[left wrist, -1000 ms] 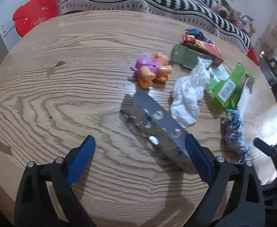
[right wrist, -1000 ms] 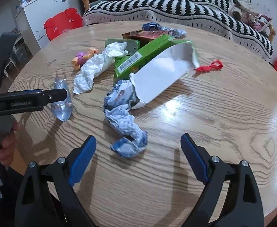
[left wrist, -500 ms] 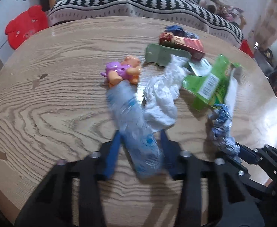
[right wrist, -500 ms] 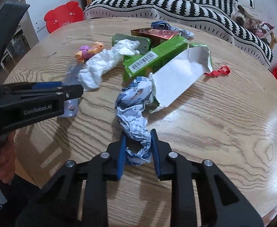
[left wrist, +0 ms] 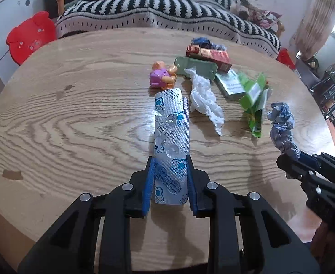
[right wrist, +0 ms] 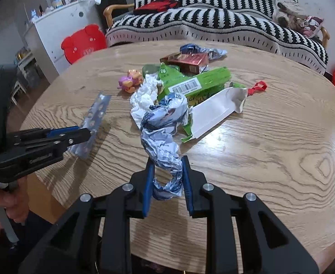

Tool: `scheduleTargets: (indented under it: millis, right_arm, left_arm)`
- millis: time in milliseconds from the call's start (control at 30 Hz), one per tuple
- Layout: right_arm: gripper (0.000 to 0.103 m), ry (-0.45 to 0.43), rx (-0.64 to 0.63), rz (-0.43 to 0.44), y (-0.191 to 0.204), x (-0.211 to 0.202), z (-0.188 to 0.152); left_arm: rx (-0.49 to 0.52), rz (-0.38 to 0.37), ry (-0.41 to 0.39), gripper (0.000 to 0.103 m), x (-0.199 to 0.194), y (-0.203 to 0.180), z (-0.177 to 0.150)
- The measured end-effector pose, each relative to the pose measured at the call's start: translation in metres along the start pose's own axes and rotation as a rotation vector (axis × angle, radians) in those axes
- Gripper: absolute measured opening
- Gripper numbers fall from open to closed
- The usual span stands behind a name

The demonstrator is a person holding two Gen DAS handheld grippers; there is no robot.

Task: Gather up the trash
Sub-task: 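Carry the blister pack and foil over the bin and release both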

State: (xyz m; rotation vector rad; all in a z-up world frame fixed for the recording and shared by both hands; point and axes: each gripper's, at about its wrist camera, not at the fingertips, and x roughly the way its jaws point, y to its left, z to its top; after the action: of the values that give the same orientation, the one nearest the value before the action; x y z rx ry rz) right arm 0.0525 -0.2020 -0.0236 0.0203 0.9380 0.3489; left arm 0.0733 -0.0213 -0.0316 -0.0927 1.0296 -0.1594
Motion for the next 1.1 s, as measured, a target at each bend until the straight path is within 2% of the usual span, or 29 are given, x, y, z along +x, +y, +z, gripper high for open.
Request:
scheduleTargets:
  millis: [200,400,500,667,833,900,1000,1100]
  right_arm:
    - [0.024,-0.031,0.024,0.032,0.003,-0.032,-0.019]
    - [0.024,-0.014,0.008,0.052,0.020,-0.067,-0.061]
    - [0.024,0.005,0.004,0.070,0.029,-0.080,-0.090]
    - [0.024,0.086,0.003,0.088,0.041,-0.086,-0.143]
    - [0.024,0.245,0.046,0.114,0.045,-0.072,-0.196]
    - [0.024,0.319,0.087,0.121,0.043,-0.060,-0.214]
    - [0.024,0.381,0.110,0.102,0.042,-0.048,-0.225]
    - [0.024,0.387,0.122,0.115,0.043,-0.046,-0.225]
  left_arm:
    - [0.062,-0.053,-0.036,0.025,-0.038,-0.009,-0.024]
    - [0.160,-0.126,-0.027,0.025,-0.071,-0.028,-0.082]
    - [0.190,-0.167,0.008,0.025,-0.078,-0.035,-0.116]
    - [0.240,-0.212,0.095,0.025,-0.079,-0.044,-0.169]
    - [0.228,-0.248,0.243,0.025,-0.056,-0.039,-0.209]
    - [0.218,-0.261,0.294,0.025,-0.046,-0.039,-0.221]
    - [0.220,-0.264,0.346,0.026,-0.032,-0.044,-0.227]
    - [0.217,-0.253,0.378,0.026,-0.020,-0.048,-0.229]
